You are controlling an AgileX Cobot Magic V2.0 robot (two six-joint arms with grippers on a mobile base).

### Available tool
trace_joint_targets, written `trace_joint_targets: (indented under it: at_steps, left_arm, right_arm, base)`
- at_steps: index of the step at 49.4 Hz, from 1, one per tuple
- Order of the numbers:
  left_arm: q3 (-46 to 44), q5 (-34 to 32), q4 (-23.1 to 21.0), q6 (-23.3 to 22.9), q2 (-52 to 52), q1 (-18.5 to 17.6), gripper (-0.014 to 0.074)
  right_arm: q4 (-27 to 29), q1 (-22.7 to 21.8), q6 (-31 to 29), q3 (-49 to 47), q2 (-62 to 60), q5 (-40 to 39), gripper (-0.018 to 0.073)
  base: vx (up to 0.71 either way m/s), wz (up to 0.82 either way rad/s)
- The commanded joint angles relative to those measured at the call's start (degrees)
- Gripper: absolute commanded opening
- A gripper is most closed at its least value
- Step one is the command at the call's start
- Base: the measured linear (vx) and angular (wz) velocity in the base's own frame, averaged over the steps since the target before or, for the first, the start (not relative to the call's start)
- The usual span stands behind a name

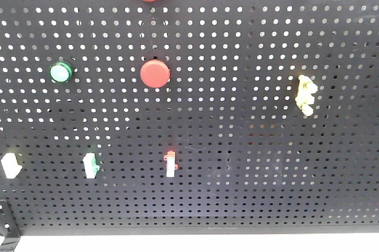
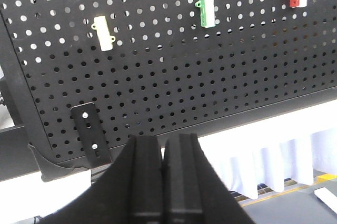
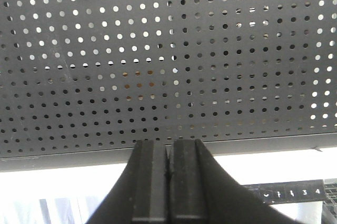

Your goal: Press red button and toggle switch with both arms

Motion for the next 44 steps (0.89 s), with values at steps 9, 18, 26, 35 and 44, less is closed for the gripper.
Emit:
trace_joint_targets:
  at_steps: [9, 18, 26, 35, 44]
  left_arm:
    - [1.9, -4.4, -0.3, -0.4, -0.4, 0.2, 0.0001]
    - [1.3, -9.4, -0.3, -0.4, -0.4, 0.2, 0.0001]
    - [1.2, -18.8, -0.4, -0.9, -0.4, 0.2, 0.0001]
    - [-9.3, -16.7, -0.3, -8.6, 2.2, 0.2, 0.0001]
    - [-30.7, -1.2, -0.1, -2.6, 16.6, 0.2, 0.0001]
  right_arm:
    - [-0.5, -0.2, -0.2, 0.7, -0.9, -4.7, -0.0003]
    - [-0.3, -0.2, -0.1, 0.7, -0.9, -8.2, -0.0003]
    - [-0.3, -0.2, -0.1, -1.7, -0.9, -13.3, -0.0003]
    - [-0.3, -0.1, -0.6, -15.9, 2.9, -4.6, -0.0003]
    - [-1.6, -0.1, -3.0, -35.0, 18.3, 0.3, -0.0003]
  base:
    - [0.00, 0.00]
    - [0.00, 0.00]
    - [0.00, 0.00]
    - [0.00, 0.00]
    - [0.00, 0.00]
